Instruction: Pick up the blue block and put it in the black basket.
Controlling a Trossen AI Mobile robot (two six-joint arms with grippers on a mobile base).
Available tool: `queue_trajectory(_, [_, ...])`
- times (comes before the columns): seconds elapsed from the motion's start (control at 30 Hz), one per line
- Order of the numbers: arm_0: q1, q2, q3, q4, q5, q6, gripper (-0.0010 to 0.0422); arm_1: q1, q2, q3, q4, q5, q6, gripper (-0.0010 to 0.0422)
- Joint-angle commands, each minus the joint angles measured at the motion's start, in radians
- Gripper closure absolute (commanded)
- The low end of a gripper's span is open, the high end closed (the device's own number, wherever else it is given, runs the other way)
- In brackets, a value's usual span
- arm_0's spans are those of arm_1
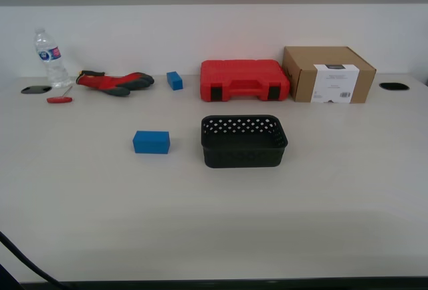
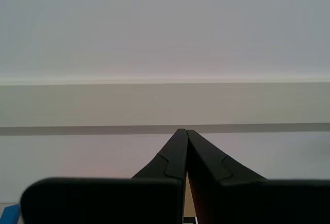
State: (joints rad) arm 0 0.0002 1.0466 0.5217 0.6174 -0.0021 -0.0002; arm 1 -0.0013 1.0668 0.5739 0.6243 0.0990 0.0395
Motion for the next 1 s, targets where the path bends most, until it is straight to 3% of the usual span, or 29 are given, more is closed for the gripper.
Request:
queue_trajectory(0.03, [0.000, 0.000, 0.001, 0.003, 0.000, 0.000, 0.0413, -0.003, 0.042, 0.030, -0.042, 0.257, 0.084, 0.0413])
queue_trajectory(0.1, [0.000, 0.000, 0.001, 0.003, 0.000, 0.000, 0.0413, -0.015, 0.076, 0.048, -0.129, 0.370, 0.187, 0.0413])
queue_trajectory(0.27, [0.000, 0.000, 0.001, 0.003, 0.000, 0.000, 0.0413, -0.075, 0.211, 0.064, -0.402, 0.379, 0.539, 0.0413])
queue_trajectory(0.47, [0.000, 0.000, 0.001, 0.002, 0.000, 0.000, 0.0413, -0.103, 0.429, 0.066, -0.460, 0.367, 0.549, 0.0413])
queue_trajectory(0.6, [0.000, 0.000, 0.001, 0.002, 0.000, 0.000, 0.0413, -0.112, 0.600, 0.081, -0.521, 0.236, 0.599, 0.0413])
queue_trajectory(0.77, [0.000, 0.000, 0.001, 0.002, 0.000, 0.000, 0.0413, -0.150, 0.771, 0.135, -0.608, 0.135, 0.604, 0.0413])
queue_trajectory(0.9, [0.000, 0.000, 0.001, 0.002, 0.000, 0.000, 0.0413, -0.203, 0.827, 0.211, -0.747, 0.113, 0.626, 0.0410])
queue_trajectory(1.0, [0.000, 0.000, 0.001, 0.002, 0.000, 0.000, 0.0413, -0.225, 0.827, 0.262, -0.826, 0.090, 0.657, 0.0383])
